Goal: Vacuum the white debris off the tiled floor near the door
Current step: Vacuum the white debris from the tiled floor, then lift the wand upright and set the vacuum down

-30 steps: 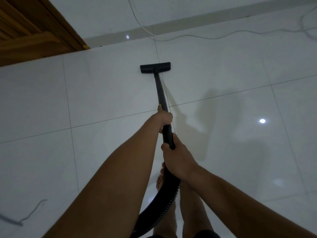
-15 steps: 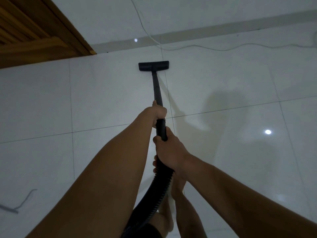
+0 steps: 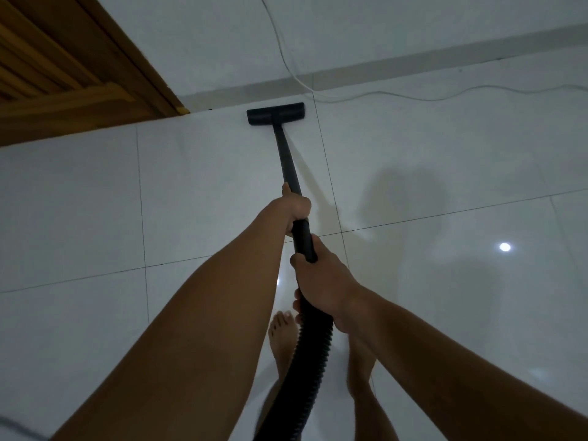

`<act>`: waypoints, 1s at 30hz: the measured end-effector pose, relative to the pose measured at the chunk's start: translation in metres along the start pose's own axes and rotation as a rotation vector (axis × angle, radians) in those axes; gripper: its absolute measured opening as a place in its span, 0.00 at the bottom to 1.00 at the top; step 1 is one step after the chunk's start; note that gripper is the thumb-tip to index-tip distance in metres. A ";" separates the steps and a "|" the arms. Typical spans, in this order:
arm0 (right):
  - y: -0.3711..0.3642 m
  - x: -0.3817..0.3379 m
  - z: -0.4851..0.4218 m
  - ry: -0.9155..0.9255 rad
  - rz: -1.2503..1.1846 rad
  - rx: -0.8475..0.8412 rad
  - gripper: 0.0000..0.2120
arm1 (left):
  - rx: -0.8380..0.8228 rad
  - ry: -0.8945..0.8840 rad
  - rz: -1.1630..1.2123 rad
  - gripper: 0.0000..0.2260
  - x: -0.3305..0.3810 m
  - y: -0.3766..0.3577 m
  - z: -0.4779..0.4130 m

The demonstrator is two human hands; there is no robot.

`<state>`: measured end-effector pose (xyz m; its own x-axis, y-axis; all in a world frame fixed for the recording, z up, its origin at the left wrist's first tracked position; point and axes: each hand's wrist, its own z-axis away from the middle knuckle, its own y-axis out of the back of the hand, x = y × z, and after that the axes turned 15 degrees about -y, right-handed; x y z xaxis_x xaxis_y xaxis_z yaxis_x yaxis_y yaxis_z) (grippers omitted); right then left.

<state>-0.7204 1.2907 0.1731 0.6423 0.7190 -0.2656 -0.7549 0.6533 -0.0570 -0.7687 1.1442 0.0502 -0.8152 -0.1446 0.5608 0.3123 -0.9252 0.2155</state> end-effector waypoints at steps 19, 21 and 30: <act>-0.049 0.042 0.063 -0.050 -0.057 0.080 0.21 | -0.072 0.024 -0.035 0.32 -0.033 0.010 0.073; -0.053 0.057 0.085 -0.063 -0.053 0.076 0.21 | -0.090 0.028 -0.063 0.31 -0.042 0.005 0.102; -0.073 0.164 0.153 -0.110 -0.151 -0.024 0.18 | -0.126 0.050 -0.113 0.29 -0.112 -0.036 0.208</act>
<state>-0.5394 1.3972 0.2807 0.7578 0.6360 -0.1455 -0.6513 0.7505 -0.1116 -0.5868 1.2669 0.1458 -0.8660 -0.0512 0.4974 0.1558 -0.9729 0.1710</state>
